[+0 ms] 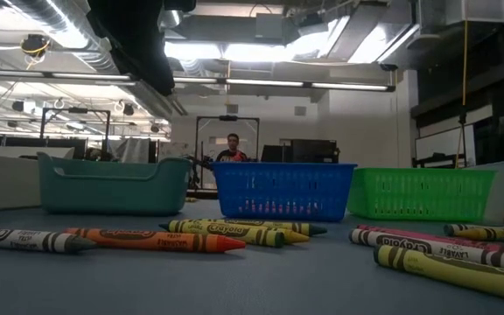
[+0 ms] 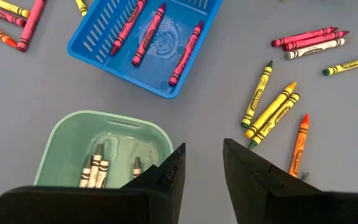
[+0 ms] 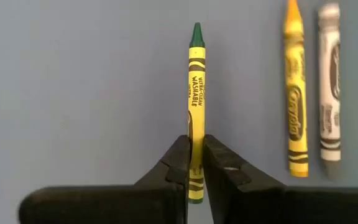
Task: Sort crayons
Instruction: Put the green crayon into the green bin
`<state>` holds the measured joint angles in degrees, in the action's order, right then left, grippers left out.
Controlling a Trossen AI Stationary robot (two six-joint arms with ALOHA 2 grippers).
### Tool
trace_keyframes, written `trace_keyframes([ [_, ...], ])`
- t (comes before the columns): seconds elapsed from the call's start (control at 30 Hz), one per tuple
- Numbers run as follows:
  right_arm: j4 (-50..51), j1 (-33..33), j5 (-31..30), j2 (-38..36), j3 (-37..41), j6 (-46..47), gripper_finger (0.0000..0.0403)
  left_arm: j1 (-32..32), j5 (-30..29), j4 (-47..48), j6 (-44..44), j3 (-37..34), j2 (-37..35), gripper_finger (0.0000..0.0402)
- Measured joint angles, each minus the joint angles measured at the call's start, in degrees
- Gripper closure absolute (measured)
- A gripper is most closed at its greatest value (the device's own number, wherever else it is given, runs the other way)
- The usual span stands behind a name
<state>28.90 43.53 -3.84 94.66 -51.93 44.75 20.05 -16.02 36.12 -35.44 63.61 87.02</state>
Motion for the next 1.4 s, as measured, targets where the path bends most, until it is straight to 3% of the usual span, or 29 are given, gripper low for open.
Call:
trace_keyframes([
  [0.37,10.1,-0.1,-3.5,-0.1,-11.2,-9.0,0.0371,0.0,0.0,-0.4,0.0,0.0,0.0,0.0310],
  [0.7,29.9,-1.1,-22.2,-0.2,-17.7,-13.7,0.0370,0.0,0.0,-5.1,2.8,0.0,0.0,0.0310],
  [0.9,36.9,-6.6,-22.7,-0.2,-17.7,-13.8,0.0370,0.0,0.0,-8.5,5.5,0.0,0.0,0.0310],
  [1.4,37.0,-22.2,-22.7,-0.2,-17.7,-25.7,0.0370,0.3,0.0,-11.0,7.6,0.0,0.0,0.0310],
])
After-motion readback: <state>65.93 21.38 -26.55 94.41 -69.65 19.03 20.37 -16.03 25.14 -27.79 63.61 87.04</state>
